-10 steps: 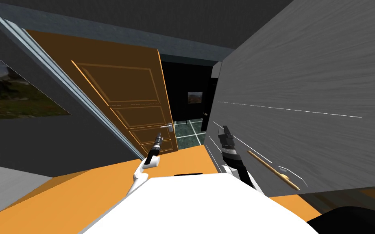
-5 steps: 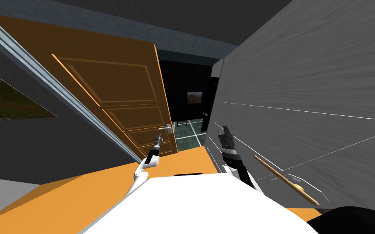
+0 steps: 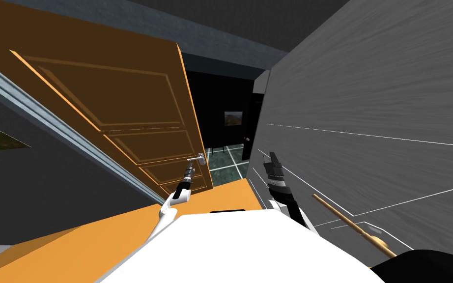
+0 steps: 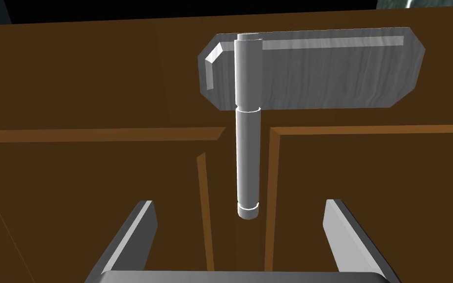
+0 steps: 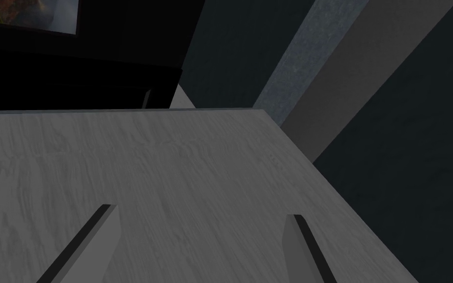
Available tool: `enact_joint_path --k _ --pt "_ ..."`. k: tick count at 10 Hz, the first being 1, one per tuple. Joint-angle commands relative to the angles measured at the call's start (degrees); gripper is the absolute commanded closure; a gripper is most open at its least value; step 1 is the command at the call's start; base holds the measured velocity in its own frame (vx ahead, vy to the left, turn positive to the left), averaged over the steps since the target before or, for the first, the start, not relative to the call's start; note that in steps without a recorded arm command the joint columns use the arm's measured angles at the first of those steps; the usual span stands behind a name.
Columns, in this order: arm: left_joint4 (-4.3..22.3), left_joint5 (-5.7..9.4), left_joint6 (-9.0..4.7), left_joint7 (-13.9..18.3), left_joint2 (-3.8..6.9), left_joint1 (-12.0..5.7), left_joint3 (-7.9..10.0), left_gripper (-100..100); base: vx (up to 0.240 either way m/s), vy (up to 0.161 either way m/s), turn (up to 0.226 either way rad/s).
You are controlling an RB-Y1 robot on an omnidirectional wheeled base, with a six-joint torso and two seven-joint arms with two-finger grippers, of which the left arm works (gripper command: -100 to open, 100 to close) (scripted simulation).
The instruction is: Pull the door open
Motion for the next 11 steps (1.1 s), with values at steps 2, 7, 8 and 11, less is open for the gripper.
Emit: enact_joint_path --k 2,7,8,11 --pt "1.73 0.95 -1.36 1.48 2.28 0.62 1.35 -100 0.19 -0.014 -0.134" --pt "5.48 2.83 -4.04 4.34 6.83 1.64 3.99 -100 0.2 -0.011 -0.134" --pt "4.95 2.65 -3.59 4.13 6.48 1.5 3.68 -100 0.082 0.009 0.0" --pt "4.95 2.65 -3.59 4.13 6.48 1.5 3.68 100 -0.027 -0.004 -0.004"
